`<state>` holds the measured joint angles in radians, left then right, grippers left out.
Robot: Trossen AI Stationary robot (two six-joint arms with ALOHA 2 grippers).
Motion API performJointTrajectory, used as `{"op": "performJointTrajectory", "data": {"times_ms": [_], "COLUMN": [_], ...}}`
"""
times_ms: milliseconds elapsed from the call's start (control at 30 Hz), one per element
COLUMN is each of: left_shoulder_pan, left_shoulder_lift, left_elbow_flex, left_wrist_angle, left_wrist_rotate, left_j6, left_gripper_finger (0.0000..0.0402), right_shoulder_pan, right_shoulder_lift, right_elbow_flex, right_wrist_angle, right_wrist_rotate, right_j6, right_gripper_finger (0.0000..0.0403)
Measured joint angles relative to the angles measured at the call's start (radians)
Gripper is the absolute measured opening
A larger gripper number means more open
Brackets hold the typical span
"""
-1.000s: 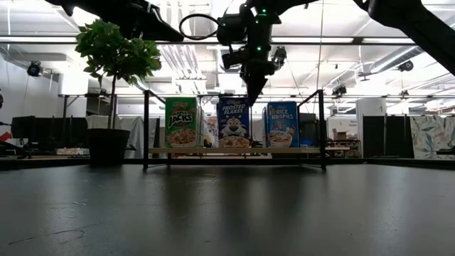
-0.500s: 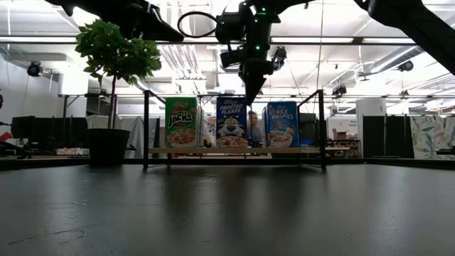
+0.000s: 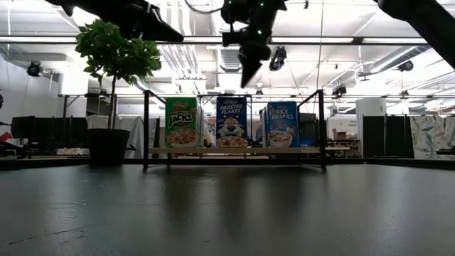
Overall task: Stack cereal on shelf
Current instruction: Put the light blue cereal box aligned with the other light blue boxes on the shelf
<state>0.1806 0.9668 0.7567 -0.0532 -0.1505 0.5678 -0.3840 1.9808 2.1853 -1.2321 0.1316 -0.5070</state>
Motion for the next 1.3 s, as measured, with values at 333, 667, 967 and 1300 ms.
{"op": "performJointTrajectory", "data": {"times_ms": [333,667,967,1300], "left_shoulder_pan": [0.0,0.0,0.0,0.0], "left_shoulder_lift": [0.0,0.0,0.0,0.0], "left_elbow_flex": [0.0,0.0,0.0,0.0], "left_wrist_angle": [-0.005,-0.01,-0.009,0.001], "left_wrist_rotate": [0.0,0.0,0.0,0.0], "left_j6": [0.0,0.019,0.054,0.07], "left_gripper_finger": [0.0002,0.0002,0.0002,0.0002], "right_shoulder_pan": [-0.029,-0.021,0.052,0.154], "right_shoulder_lift": [0.001,-0.015,-0.09,-0.193], "right_elbow_flex": [-0.057,-0.122,-0.131,-0.134], "right_wrist_angle": [0.291,0.467,0.501,0.245], "right_wrist_rotate": [-0.087,-0.279,-0.323,-0.323], "right_j6": [-0.089,-0.115,-0.099,0.144], "right_gripper_finger": [0.0009,0.0009,0.0009,0.0009]}}
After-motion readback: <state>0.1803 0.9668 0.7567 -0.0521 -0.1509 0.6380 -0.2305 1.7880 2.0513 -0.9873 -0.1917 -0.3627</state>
